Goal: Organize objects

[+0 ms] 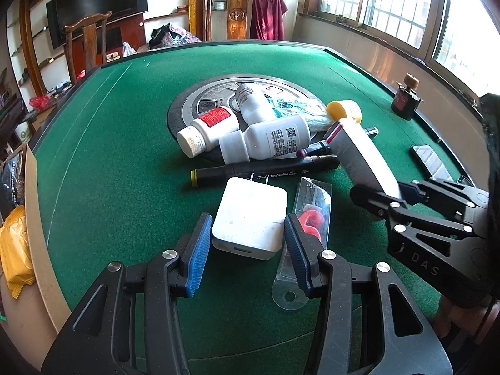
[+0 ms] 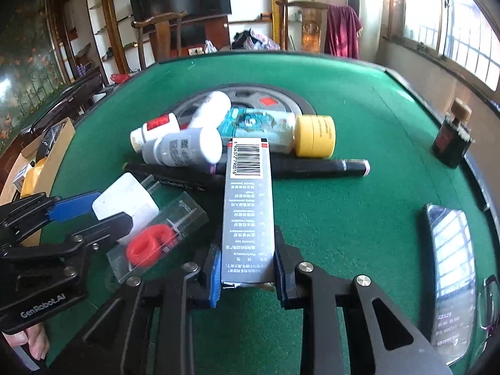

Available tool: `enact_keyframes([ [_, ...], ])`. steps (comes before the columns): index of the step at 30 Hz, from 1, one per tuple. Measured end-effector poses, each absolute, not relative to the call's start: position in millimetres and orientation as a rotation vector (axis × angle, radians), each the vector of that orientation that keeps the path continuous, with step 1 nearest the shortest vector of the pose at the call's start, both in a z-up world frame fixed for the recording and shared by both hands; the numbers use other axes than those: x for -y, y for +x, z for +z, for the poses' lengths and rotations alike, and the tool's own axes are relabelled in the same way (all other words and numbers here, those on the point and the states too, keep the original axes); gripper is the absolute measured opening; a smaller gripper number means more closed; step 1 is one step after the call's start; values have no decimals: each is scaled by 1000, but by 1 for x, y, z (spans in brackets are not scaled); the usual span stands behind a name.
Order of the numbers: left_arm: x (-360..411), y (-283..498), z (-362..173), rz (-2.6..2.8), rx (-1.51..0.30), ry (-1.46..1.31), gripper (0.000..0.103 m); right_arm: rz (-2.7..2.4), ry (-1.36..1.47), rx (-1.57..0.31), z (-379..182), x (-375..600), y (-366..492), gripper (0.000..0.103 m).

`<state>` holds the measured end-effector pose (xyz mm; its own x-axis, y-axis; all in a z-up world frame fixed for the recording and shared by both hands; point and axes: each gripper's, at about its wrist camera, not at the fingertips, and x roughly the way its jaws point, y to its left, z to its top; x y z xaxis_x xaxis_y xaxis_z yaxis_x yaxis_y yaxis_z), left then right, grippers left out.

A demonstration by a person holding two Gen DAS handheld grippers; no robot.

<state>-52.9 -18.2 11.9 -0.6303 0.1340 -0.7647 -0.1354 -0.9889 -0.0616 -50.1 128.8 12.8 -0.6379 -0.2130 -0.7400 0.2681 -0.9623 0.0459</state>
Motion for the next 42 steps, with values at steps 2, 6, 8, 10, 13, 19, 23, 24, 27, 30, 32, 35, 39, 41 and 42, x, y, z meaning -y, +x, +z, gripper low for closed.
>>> enact_keyframes([
  [2, 18, -52, 13, 2714, -3, -1269, 47, -2641, 1131, -104, 18, -129, -45, 26],
  [6, 19, -49, 16, 2730, 1, -1257, 47, -2648, 1094, -82, 24, -133, -44, 26],
  [8, 19, -47, 18, 2738, -1, -1250, 47, -2650, 1071, -70, 26, -135, -42, 26],
  [10, 19, -44, 21, 2746, -4, -1241, 47, -2654, 1050, -67, 28, -133, -41, 26],
  [13, 20, -40, 23, 2755, -4, -1230, 46, -2662, 1029, -70, 30, -131, -38, 26],
  [19, 27, -29, 32, 2777, 22, -1196, 45, -2666, 978, -69, 36, -127, -31, 26],
  [23, 35, -23, 39, 2791, 42, -1173, 45, -2653, 976, -58, 36, -122, -23, 26],
  [24, 37, -22, 40, 2794, 49, -1169, 45, -2648, 979, -54, 36, -120, -21, 26],
  [27, 43, -18, 41, 2796, 61, -1164, 45, -2637, 979, -43, 36, -114, -15, 26],
  [30, 48, -13, 40, 2800, 73, -1162, 45, -2633, 976, -45, 36, -110, -11, 26],
  [32, 51, -10, 42, 2804, 83, -1155, 45, -2626, 972, -37, 37, -107, -8, 26],
  [35, 59, -5, 47, 2816, 104, -1135, 45, -2611, 961, -43, 40, -100, -2, 26],
  [39, 71, 2, 56, 2835, 143, -1106, 45, -2590, 953, -56, 43, -91, 2, 26],
  [41, 78, 6, 61, 2848, 163, -1089, 45, -2569, 952, -58, 45, -84, 4, 26],
  [42, 81, 9, 64, 2853, 171, -1078, 45, -2557, 952, -54, 47, -81, 5, 26],
])
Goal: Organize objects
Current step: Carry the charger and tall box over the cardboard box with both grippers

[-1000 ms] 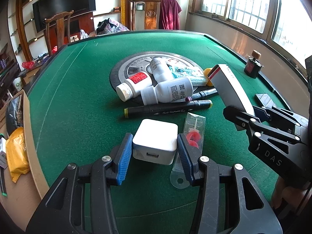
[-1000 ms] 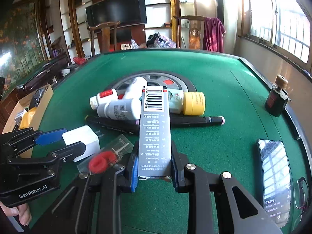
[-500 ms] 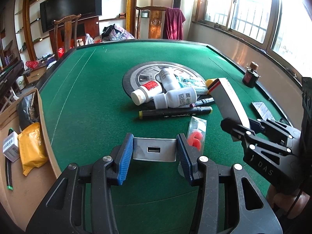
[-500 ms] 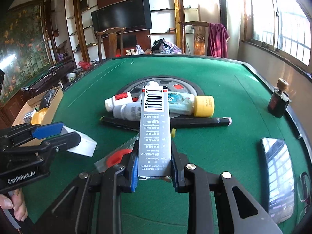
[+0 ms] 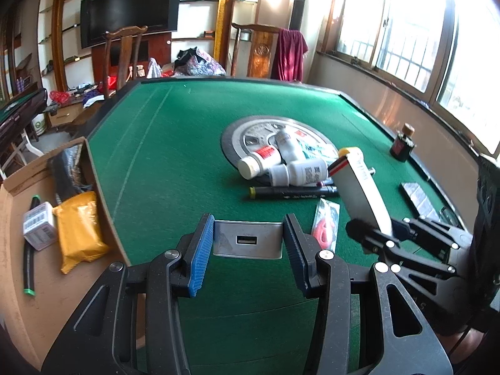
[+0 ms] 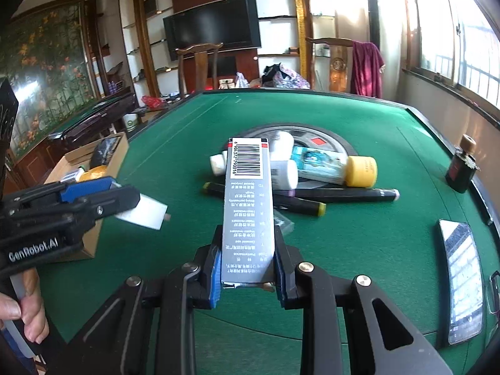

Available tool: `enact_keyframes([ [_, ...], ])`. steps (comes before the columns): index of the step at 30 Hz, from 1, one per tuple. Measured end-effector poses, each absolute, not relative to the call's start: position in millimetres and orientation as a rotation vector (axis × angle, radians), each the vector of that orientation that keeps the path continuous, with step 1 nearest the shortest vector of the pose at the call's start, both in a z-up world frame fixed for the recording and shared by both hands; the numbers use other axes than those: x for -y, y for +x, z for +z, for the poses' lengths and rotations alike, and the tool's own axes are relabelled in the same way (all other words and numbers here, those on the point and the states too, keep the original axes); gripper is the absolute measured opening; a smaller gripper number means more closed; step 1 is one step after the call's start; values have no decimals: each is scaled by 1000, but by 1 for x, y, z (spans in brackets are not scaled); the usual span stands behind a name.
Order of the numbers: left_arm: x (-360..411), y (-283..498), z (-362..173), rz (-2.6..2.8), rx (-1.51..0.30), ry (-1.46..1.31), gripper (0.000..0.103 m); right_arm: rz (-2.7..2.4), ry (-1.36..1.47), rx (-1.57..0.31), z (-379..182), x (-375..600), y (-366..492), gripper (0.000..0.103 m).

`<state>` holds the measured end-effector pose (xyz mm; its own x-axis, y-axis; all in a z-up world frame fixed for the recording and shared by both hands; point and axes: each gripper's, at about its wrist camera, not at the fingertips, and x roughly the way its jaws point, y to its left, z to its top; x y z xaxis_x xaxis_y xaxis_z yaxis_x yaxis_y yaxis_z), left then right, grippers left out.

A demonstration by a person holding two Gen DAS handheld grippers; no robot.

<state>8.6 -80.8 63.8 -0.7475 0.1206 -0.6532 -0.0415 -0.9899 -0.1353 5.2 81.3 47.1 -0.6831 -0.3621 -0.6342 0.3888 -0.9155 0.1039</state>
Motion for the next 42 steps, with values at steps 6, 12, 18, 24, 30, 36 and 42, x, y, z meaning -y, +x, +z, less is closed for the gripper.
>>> enact_keyframes([
  [6, 115, 32, 86, 2916, 248, -989, 45, -2430, 954, -57, 59, -46, 15, 26],
  [12, 170, 60, 98, 3015, 351, -942, 45, -2295, 939, -81, 73, 4, 24, 26],
  [18, 223, 83, 95, 3114, 460, -939, 45, -2158, 934, -148, 70, 68, 37, 26],
  [24, 263, 97, 72, 3158, 560, -1024, 45, -2048, 983, -214, 55, 124, 39, 26],
  [30, 275, 102, 52, 3146, 594, -1088, 45, -1969, 1077, -210, 39, 156, 25, 26],
  [36, 284, 106, 39, 3122, 625, -1133, 45, -1954, 1120, -243, 24, 173, 16, 26],
  [42, 287, 112, 36, 3124, 625, -1156, 45, -1957, 1121, -269, 16, 183, 14, 27],
])
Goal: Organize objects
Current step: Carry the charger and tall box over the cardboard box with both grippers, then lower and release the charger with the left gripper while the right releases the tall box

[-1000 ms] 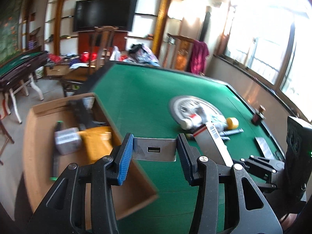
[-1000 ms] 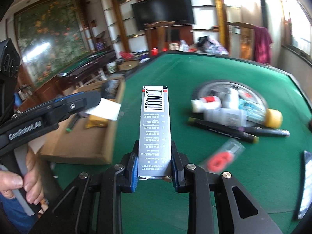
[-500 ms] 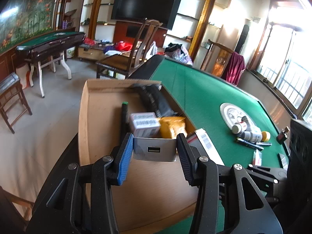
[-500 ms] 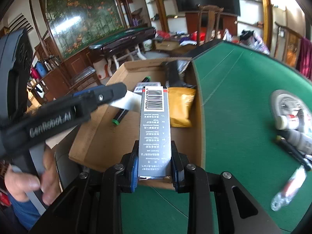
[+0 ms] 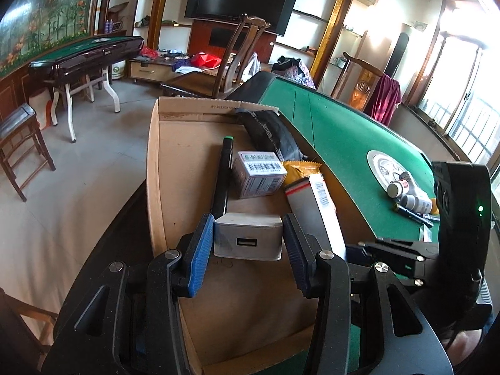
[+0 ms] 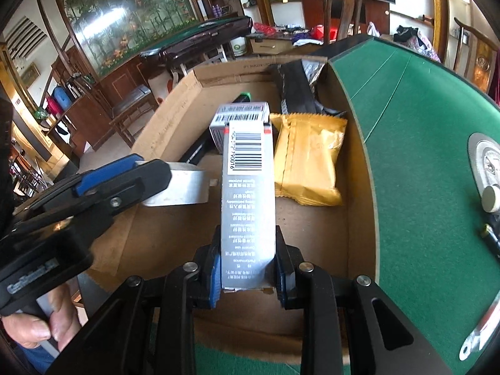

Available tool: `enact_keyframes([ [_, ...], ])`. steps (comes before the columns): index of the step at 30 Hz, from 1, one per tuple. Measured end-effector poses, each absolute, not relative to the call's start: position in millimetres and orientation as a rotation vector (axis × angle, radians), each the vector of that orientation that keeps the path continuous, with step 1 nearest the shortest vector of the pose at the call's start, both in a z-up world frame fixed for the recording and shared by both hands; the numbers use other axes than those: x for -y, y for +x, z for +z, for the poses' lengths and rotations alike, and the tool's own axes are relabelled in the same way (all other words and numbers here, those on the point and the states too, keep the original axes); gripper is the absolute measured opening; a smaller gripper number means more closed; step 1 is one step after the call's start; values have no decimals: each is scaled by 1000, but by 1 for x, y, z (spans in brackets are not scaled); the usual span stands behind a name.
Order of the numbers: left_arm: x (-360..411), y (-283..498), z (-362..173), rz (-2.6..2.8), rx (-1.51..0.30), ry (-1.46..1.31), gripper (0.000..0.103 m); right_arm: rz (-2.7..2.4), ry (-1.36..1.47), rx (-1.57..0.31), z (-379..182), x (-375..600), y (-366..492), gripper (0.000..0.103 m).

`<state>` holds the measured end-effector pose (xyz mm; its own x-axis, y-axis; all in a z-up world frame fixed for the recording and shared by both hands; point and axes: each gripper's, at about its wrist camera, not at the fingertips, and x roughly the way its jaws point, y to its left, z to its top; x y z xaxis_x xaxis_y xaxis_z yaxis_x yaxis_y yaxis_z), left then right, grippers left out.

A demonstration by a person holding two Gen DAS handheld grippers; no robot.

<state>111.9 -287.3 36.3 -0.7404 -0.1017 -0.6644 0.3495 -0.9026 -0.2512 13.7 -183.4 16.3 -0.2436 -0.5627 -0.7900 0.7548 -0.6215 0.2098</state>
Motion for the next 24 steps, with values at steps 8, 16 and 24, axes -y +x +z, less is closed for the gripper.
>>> enact_keyframes([
  [8, 289, 114, 35, -2674, -534, 992, 45, -1997, 1051, -365, 15, 192, 22, 27],
  [16, 287, 115, 33, -2690, -545, 985, 45, -2020, 994, -415, 13, 195, 27, 27],
  [24, 283, 123, 42, -2701, -541, 957, 47, -2027, 922, -443, 22, 191, 35, 57],
])
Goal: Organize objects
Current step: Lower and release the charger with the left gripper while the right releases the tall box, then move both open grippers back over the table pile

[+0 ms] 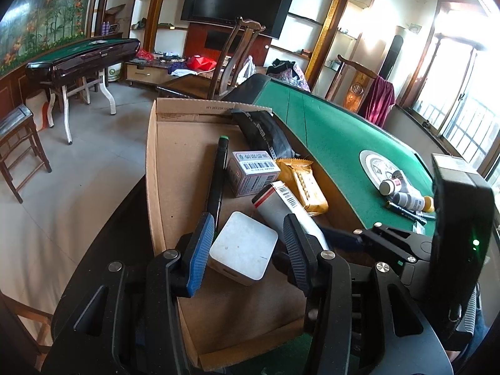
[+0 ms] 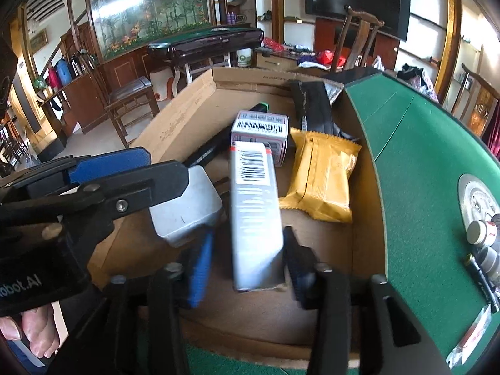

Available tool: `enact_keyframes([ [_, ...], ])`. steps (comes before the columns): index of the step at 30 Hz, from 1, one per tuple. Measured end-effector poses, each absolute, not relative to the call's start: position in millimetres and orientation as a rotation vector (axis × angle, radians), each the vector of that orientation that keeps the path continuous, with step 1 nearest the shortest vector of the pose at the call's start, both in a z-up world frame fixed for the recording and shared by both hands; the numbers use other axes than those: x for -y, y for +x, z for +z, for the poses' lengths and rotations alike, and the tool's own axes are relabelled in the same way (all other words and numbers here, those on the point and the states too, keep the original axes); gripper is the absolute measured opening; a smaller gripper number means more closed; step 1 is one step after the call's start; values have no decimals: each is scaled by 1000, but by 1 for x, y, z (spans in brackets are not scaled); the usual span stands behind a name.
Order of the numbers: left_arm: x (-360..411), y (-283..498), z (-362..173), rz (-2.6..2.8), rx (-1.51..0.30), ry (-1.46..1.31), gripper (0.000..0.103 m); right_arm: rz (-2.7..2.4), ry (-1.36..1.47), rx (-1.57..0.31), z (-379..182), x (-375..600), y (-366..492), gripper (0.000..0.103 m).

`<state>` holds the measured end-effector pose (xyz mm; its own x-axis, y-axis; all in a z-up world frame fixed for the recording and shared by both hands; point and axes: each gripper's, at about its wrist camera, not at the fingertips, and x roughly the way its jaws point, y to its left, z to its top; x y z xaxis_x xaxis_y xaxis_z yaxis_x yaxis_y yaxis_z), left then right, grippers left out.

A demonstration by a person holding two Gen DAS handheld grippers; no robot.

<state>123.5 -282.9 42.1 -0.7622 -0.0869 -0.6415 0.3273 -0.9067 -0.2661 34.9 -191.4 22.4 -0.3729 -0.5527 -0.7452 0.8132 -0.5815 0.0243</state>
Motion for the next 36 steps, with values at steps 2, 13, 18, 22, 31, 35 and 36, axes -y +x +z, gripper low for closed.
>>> enact_keyframes([
  [2, 283, 126, 46, -2699, -542, 946, 47, -2047, 854, -449, 31, 188, 41, 67],
  [13, 267, 130, 72, -2707, -490, 906, 47, -2061, 769, -268, 59, 142, 35, 77],
  [18, 247, 122, 83, -2739, -439, 914, 47, -2134, 823, -128, 67, 93, 6, 77],
  [22, 216, 108, 92, -2806, -370, 949, 47, -2217, 870, -68, 67, 46, -15, 77],
  [31, 91, 35, 72, -3058, -170, 1289, 52, -2379, 1000, 93, 58, -93, -63, 77],
  [35, 27, -1, 49, -3101, 2, 1463, 52, -2363, 1083, 221, 45, -140, -84, 77],
  [36, 16, -7, 45, -3099, 40, 1479, 52, -2365, 1097, 251, 42, -149, -86, 77],
])
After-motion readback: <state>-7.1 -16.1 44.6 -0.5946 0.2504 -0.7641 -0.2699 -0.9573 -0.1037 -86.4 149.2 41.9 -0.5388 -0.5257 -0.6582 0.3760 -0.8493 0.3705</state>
